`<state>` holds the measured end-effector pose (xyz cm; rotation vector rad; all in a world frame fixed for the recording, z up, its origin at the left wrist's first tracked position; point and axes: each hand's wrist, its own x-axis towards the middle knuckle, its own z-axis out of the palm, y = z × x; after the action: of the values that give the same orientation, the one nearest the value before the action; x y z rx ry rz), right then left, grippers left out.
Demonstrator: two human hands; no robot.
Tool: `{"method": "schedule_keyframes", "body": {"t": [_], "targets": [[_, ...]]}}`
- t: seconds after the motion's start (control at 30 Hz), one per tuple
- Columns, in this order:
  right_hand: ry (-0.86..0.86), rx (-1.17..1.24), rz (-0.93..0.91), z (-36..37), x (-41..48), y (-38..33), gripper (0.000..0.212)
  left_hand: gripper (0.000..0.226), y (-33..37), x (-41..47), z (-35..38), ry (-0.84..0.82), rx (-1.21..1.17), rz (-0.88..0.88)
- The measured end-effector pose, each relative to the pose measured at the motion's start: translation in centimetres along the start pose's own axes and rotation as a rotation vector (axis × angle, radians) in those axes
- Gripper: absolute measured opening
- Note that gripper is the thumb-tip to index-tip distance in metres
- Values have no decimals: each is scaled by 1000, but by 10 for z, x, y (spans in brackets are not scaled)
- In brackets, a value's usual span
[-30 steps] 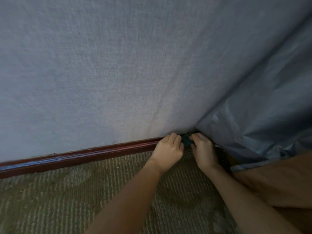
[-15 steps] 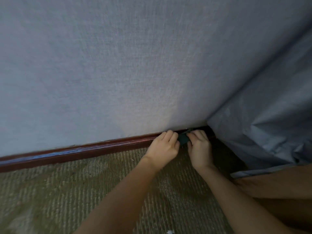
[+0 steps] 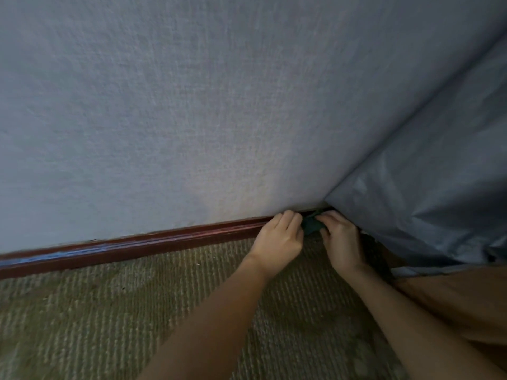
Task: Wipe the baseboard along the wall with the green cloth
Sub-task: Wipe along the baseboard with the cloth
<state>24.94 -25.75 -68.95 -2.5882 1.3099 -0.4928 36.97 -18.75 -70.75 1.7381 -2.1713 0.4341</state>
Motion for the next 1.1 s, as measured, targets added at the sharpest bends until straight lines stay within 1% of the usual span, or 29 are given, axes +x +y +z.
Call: {"method": "schedule_keyframes", "body": {"t": [0.07,0.17,0.3,0.37,0.47,0.63,0.77,0.87,1.0,1.1], "targets": [[-8,-7,25,0,0,2,28,32,2,2,1,-7,-3,-7],[17,48,76,2,-1,1,26,32,1,2,0,-33,-5,-9],[18,5,36,3,-4,-2,29,33,-3,1,-6,-54,-3,-17],[3,41,46,2,-5,-8,28,34,-7,-4,-11,-59,1,-13],[34,22,6,9,-8,-22,33,33,-15,-16,-15,-61,20,-15],[51,49,55,14,-11,-30,36,31,-13,-20,-15,-74,22,-58],[25,64,31,12,-8,-24,33,29,-10,-18,-11,-58,20,-72],[2,67,80,9,-5,-15,31,31,-6,-14,-6,-51,17,-86],[-26,25,107,1,-1,3,28,30,4,2,2,-25,7,-61],[-53,83,158,-3,4,15,25,29,8,10,7,-16,-1,-40]]}}
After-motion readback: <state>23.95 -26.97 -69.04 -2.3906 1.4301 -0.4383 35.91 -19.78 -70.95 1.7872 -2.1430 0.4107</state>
